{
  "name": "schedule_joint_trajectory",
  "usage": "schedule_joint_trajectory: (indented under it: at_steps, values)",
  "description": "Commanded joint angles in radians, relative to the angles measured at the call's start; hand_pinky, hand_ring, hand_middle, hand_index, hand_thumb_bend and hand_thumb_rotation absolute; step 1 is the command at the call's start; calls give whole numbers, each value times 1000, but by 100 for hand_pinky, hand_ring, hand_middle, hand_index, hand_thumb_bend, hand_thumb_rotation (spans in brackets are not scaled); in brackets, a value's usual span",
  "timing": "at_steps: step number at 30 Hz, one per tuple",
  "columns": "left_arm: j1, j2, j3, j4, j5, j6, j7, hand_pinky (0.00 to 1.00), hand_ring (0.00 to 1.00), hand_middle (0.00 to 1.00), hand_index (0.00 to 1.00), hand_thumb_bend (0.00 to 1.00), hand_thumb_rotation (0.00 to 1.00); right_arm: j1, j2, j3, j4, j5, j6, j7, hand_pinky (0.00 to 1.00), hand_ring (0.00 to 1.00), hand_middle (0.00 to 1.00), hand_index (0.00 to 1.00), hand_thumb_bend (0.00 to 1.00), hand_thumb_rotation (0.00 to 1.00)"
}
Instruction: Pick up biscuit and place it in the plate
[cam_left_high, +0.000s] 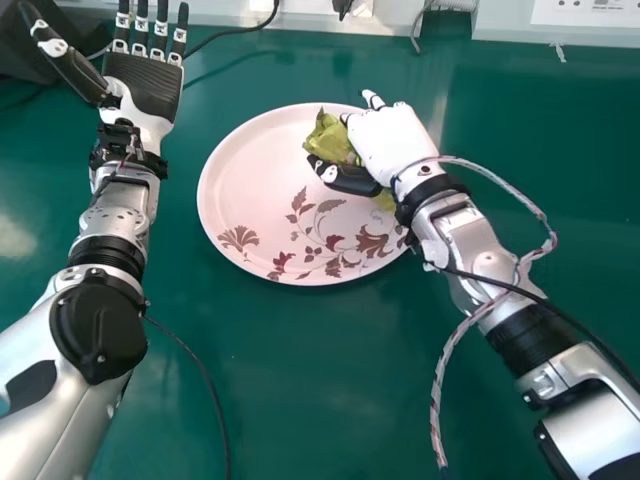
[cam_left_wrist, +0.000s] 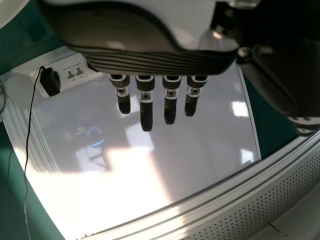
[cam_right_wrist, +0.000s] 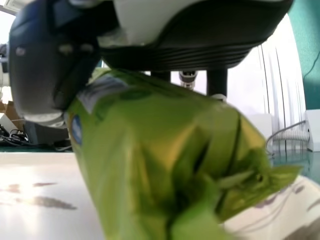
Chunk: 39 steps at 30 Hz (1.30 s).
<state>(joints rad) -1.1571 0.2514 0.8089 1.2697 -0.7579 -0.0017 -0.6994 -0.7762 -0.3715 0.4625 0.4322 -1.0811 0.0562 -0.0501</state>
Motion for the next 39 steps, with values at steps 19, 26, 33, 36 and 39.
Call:
schedule_joint_trajectory:
  at_steps: [19,26,33,36,39]
  values:
    - [-1,1,-9,-1,2,6,-19,100,91,97,96,100,63,-86,-7,53,114,68,-64,89,9,14,23,49,50,4]
    - [1,-2,-14,-5,8,-8,-27,100,93,97,96,100,66,-111,0,78,145,84,-54,181,8,14,23,49,50,4]
    - [6,-2,-19,-8,11,-13,-50,100,92,95,96,100,67,-133,11,99,195,95,-48,214,9,15,25,49,50,4]
    - [6,-1,-22,-9,13,-12,-57,100,92,95,96,100,67,-137,14,100,207,104,-47,222,8,15,25,49,50,4]
    - [8,3,-26,-8,15,-4,-80,100,93,96,96,100,65,-142,17,101,215,114,-42,239,9,15,25,49,50,4]
